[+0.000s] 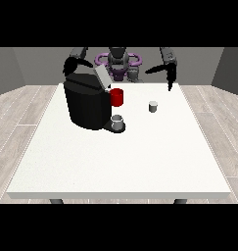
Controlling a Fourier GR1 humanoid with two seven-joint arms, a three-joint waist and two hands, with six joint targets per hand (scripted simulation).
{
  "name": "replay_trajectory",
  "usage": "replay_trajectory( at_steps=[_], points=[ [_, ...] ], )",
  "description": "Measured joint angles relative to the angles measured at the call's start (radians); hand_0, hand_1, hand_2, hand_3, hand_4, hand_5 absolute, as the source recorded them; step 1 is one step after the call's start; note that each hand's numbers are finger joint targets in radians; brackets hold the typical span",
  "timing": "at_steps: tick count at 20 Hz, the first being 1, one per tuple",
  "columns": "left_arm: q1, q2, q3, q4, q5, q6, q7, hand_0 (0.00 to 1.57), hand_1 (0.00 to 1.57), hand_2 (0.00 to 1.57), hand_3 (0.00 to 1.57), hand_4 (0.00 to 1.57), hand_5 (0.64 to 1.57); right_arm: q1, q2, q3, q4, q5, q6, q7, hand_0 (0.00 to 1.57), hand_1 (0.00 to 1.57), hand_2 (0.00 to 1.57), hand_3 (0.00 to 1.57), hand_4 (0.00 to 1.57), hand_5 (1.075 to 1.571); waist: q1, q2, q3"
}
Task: Insert the coffee pod into the coffee machine and close the lid
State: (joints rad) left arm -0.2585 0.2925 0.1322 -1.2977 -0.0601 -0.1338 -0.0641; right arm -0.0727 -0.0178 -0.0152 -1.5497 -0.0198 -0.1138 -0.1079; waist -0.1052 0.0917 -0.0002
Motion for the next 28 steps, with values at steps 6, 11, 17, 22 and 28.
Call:
replay_trajectory(
  at_steps=[6, 11, 17, 22, 28],
  points=[
    [-0.109, 0.029, 0.024, 0.163, -0.039, 0.013, -0.002, 0.00, 0.00, 0.00, 0.00, 0.00, 1.571, -0.059, -0.010, 0.001, 0.010, -0.001, 0.008, 0.020, 0.00, 0.00, 0.00, 0.00, 0.36, 1.571, -0.028, 0.064, -0.0002],
    [-0.159, 0.051, 0.023, 0.272, -0.077, 0.006, -0.005, 0.00, 0.00, 0.00, 0.00, 0.00, 1.571, -0.083, -0.016, -0.014, 0.049, 0.004, -0.003, 0.047, 0.00, 0.00, 0.00, 0.00, 0.37, 1.571, -0.020, 0.071, 0.0001],
    [-0.205, 0.057, -0.011, 0.369, -0.151, 0.016, -0.030, 0.00, 0.00, 0.37, 0.00, 0.00, 1.571, -0.116, -0.021, -0.018, 0.096, 0.030, -0.024, 0.056, 0.00, 0.00, 0.00, 0.00, 0.42, 1.571, -0.017, 0.086, 0.0000],
    [-0.235, 0.047, -0.035, 0.443, -0.214, 0.046, -0.043, 0.65, 0.65, 0.72, 0.35, 0.00, 1.571, -0.124, -0.016, -0.019, 0.138, 0.044, -0.039, 0.059, 0.00, 0.00, 0.00, 0.00, 0.39, 1.571, -0.015, 0.076, -0.0001],
    [-0.265, 0.061, -0.047, 0.535, -0.282, 0.080, -0.055, 0.63, 0.63, 0.76, 0.49, 0.00, 1.571, -0.141, -0.012, -0.016, 0.153, 0.039, -0.047, 0.062, 0.00, 0.00, 0.00, 0.00, 0.47, 1.571, -0.025, 0.083, -0.0001]
  ],
)
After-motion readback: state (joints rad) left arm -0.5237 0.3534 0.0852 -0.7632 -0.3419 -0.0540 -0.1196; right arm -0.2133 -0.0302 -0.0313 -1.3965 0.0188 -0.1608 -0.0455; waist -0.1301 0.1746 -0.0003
